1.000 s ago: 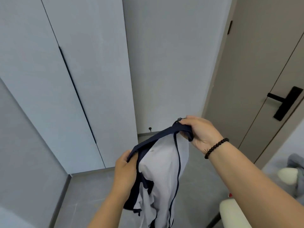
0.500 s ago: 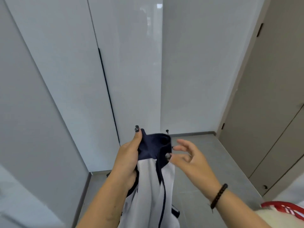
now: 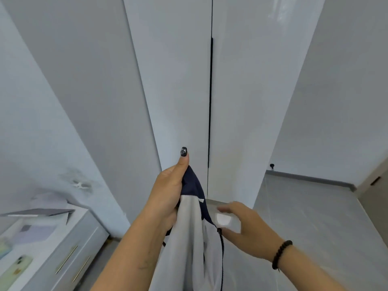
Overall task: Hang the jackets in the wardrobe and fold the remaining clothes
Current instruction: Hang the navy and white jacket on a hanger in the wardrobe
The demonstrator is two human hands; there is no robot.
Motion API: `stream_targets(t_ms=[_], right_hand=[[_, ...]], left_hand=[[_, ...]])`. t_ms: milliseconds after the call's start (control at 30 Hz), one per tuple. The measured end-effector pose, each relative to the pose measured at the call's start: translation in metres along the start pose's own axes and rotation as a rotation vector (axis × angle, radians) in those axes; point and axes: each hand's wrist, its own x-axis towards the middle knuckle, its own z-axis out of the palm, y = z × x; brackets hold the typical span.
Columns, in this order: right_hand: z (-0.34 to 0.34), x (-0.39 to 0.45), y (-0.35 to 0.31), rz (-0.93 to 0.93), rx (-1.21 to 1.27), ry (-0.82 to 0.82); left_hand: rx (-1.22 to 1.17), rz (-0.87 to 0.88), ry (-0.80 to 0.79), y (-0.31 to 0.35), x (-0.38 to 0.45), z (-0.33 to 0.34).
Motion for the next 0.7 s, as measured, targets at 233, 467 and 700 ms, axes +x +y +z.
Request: stream_targets(t_ms=[233,467,700], right_hand=[[-0.005,0.090,-0.029,-0.293,0.541,0.026],[-0.066,0.152,0.039,-0.204,0.389,0.151],[-0.130,0.209,0.076,-0.183,0.459,0.185]], left_hand=[[0.094,0.019,0.010,0.005,0.064,0.016],[0.514,0.193,-0.076,0.017,0.148,0.042],[0.913,0.322,-0.103,-0.003,0.219,0.054]])
